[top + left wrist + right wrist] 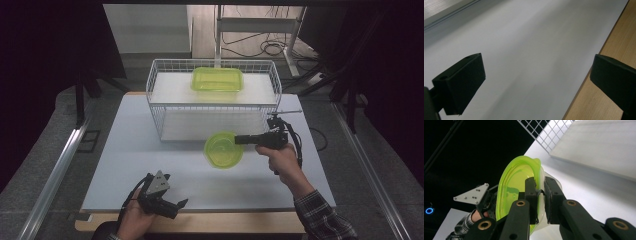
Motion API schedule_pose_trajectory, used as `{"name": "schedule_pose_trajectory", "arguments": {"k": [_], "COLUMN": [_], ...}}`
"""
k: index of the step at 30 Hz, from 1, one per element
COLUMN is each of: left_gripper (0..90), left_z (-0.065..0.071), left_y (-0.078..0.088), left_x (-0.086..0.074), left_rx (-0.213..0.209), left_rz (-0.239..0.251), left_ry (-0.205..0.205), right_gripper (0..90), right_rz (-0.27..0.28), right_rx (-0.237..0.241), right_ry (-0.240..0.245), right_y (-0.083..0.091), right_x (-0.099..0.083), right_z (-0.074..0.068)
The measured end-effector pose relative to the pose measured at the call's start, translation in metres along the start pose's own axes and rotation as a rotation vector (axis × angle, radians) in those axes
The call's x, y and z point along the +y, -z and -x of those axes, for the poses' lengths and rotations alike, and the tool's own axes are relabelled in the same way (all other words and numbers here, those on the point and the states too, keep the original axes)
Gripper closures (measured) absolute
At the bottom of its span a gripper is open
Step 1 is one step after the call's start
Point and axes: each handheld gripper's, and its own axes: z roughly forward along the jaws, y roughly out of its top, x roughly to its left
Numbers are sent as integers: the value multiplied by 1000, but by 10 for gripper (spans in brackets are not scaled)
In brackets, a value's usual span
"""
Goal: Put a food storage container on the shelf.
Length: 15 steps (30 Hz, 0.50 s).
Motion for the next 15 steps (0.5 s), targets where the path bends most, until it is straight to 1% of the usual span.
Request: {"name": "schedule_pose_trajectory", "arguments": {"k": [9,15], "left_gripper": [0,0], "left_z": [-2,-3], "left_y": [2,3], "left_x": [0,0], "left_rx": [2,8], "left_rz": [23,29], "left_ry": [12,9], "right_gripper": [817,817], "right_rz": [30,54], "right_rx": [1,-1], "right_ry": [-2,-4], "right_y": [8,13], "right_x": [14,24], "right_z": [-9,-14]}}
